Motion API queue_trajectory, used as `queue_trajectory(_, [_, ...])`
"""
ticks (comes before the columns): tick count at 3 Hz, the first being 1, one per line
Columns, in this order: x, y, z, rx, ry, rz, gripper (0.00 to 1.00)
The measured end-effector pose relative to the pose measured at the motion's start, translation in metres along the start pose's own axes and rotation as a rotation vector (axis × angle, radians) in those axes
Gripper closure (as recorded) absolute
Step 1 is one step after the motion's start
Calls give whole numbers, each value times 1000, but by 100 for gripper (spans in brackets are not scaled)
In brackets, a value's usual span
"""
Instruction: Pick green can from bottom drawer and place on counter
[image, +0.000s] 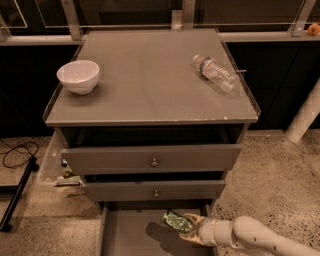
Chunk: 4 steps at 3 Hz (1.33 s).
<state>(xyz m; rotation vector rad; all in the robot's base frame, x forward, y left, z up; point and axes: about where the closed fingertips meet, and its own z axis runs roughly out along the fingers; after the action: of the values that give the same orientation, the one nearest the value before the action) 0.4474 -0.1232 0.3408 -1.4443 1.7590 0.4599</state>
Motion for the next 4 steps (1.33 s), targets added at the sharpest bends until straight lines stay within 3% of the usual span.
queue_trajectory(1, [-39,-31,-57,14,41,-92,100])
queue_trajectory(2, [-39,-31,-57,14,40,-92,100])
queue_trajectory(3, [-61,-30,-81,27,4,-133,100])
queue_trajectory(4, [-108,-30,-126,64,-29,-242,100])
